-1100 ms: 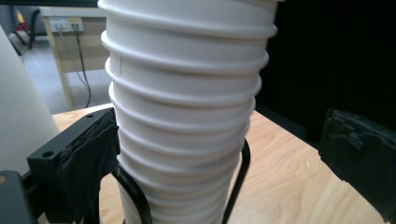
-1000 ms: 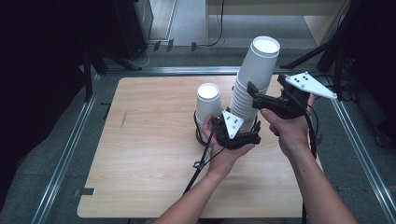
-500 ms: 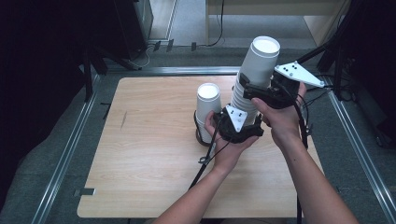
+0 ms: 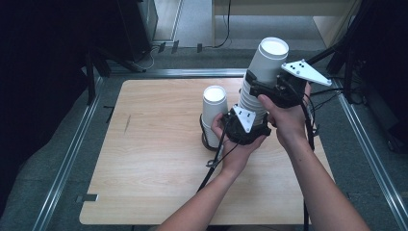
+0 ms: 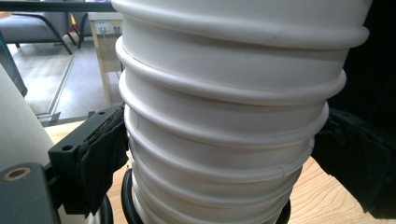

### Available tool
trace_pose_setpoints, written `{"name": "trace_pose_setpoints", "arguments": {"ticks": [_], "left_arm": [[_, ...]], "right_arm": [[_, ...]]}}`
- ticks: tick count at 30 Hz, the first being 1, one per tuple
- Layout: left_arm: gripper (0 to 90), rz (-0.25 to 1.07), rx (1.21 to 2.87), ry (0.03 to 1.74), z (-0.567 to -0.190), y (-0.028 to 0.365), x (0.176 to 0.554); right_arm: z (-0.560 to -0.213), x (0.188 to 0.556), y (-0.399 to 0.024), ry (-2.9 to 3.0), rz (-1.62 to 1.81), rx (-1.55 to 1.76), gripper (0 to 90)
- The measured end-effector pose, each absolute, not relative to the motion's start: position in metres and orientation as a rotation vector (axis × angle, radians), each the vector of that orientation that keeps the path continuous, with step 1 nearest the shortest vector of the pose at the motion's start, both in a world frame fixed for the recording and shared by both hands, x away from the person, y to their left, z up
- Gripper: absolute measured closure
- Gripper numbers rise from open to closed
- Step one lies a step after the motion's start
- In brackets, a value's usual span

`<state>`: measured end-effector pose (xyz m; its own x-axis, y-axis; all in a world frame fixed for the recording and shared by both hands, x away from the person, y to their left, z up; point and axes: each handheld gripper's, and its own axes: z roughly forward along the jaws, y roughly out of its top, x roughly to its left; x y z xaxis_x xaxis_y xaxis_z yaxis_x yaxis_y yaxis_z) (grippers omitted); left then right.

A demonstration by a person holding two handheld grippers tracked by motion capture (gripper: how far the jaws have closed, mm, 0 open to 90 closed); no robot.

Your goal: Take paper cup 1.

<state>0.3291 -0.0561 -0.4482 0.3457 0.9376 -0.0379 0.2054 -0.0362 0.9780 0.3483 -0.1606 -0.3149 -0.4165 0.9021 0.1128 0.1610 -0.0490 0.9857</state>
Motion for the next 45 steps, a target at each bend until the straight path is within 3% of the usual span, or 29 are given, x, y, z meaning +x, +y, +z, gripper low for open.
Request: {"name": "trace_pose_setpoints", "arguments": {"ticks": [21, 45], "left_arm": [[5.9, 0.822, 1.507, 1.087, -0.449, -0.056, 0.329], [6.2, 0.818, 1.519, 1.088, -0.449, -0.055, 0.328]], "right_arm": [[-0.283, 0.345, -0.159, 1.529, 1.527, 1.049, 15.1], [-0.241, 0.316, -0.154, 1.375, 1.566, 0.959, 16.6]]}}
